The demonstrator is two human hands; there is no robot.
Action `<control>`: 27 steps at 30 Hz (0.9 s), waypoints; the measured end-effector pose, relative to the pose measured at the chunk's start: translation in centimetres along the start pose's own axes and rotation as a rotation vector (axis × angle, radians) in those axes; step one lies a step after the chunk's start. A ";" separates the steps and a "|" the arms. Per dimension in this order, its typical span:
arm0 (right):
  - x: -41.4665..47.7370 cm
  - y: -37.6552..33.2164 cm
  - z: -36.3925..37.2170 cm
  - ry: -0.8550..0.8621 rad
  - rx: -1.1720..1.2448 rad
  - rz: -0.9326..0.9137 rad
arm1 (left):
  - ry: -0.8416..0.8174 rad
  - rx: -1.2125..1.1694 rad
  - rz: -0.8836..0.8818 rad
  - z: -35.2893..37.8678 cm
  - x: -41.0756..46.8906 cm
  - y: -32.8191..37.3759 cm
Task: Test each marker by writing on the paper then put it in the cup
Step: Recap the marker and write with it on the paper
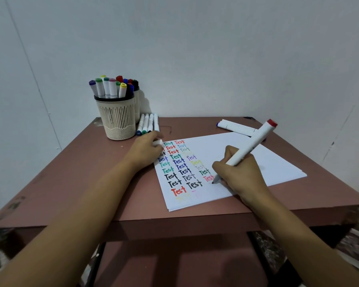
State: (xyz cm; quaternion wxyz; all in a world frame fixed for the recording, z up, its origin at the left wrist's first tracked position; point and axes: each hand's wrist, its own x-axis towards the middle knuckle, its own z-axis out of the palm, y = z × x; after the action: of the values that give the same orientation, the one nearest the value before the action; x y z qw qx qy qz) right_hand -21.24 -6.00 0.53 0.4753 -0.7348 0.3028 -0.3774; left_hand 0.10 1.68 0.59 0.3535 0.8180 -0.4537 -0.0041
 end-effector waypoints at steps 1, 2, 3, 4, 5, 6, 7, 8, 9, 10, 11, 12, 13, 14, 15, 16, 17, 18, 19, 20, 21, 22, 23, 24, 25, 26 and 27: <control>0.0 0.0 -0.1 -0.009 0.016 0.008 | 0.000 0.003 0.000 0.0 0.0 0.0; 0.0 -0.1 -0.1 -0.024 0.040 0.019 | 0.001 0.007 0.000 0.0 0.0 0.0; -0.1 -0.2 -0.2 -0.040 0.059 0.026 | 0.002 0.011 0.002 0.0 0.0 0.0; -0.1 -0.2 -0.2 -0.052 0.064 0.025 | 0.003 0.016 0.005 0.0 0.1 0.0; -0.1 -0.3 -0.1 -0.058 0.060 0.020 | 0.005 0.021 0.006 0.0 0.1 0.0; -0.1 -0.3 -0.1 -0.060 0.055 0.015 | 0.006 0.026 0.007 0.0 0.1 0.0; -0.1 -0.3 -0.1 -0.061 0.054 0.015 | 0.006 0.029 0.008 0.0 0.1 0.0; -0.1 -0.3 0.0 -0.067 0.053 0.018 | 0.006 0.029 0.008 0.0 0.1 0.0; -0.1 -0.3 0.0 -0.078 0.054 0.027 | 0.004 0.027 0.008 0.0 0.1 0.0; -0.1 -0.3 0.0 -0.091 0.057 0.036 | 0.001 0.026 0.008 0.0 0.1 0.0; -0.1 -0.4 -0.1 -0.097 0.058 0.044 | -0.002 0.026 0.007 0.0 0.1 0.0; -0.1 -0.4 -0.1 -0.096 0.063 0.049 | -0.004 0.027 0.006 0.0 0.1 0.0; -0.1 -0.4 -0.2 -0.085 0.075 0.051 | -0.005 0.025 0.003 0.0 0.1 -0.1; -0.1 -0.4 -0.2 -0.061 0.096 0.051 | -0.004 0.023 0.002 0.0 0.1 -0.1; -0.1 -0.3 -0.3 -0.033 0.117 0.049 | -0.003 0.022 0.000 0.0 0.1 -0.1; -0.1 -0.2 -0.3 -0.011 0.127 0.043 | -0.001 0.023 -0.001 0.0 0.1 0.0; -0.1 -0.2 -0.3 -0.003 0.120 0.035 | -0.001 0.025 -0.001 0.0 0.1 0.0; -0.1 -0.1 -0.3 -0.008 0.100 0.028 | -0.001 0.027 0.000 0.0 0.1 0.0; -0.1 0.0 -0.2 -0.017 0.075 0.020 | -0.001 0.028 0.001 0.0 0.1 0.0; -0.1 0.0 -0.1 -0.019 0.051 0.013 | -0.001 0.027 0.003 0.0 0.1 0.0; -0.1 0.1 0.0 -0.008 0.035 0.009 | -0.002 0.026 0.006 0.0 0.0 0.0; 0.0 0.2 0.0 0.007 0.026 0.005 | -0.002 0.025 0.008 0.0 0.0 0.0; 0.0 0.2 -0.1 0.015 0.023 0.004 | -0.003 0.023 0.007 0.0 0.0 0.0; -0.1 0.1 -0.1 0.010 0.024 0.004 | -0.003 0.021 0.005 0.0 0.0 0.0; -0.1 0.0 -0.1 -0.004 0.026 0.007 | -0.004 0.018 0.003 0.0 0.0 0.0; -0.1 0.0 -0.1 -0.022 0.028 0.014 | -0.004 0.016 0.003 0.0 0.0 0.0; -0.1 0.0 -0.2 -0.031 0.028 0.022 | -0.005 0.016 0.004 0.0 0.0 0.0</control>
State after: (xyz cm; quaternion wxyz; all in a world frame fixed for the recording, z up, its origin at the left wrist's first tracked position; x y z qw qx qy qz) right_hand -21.44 -5.94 0.57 0.4941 -0.7306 0.2982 -0.3650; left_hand 0.13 1.68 0.61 0.3461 0.8199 -0.4561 -0.0018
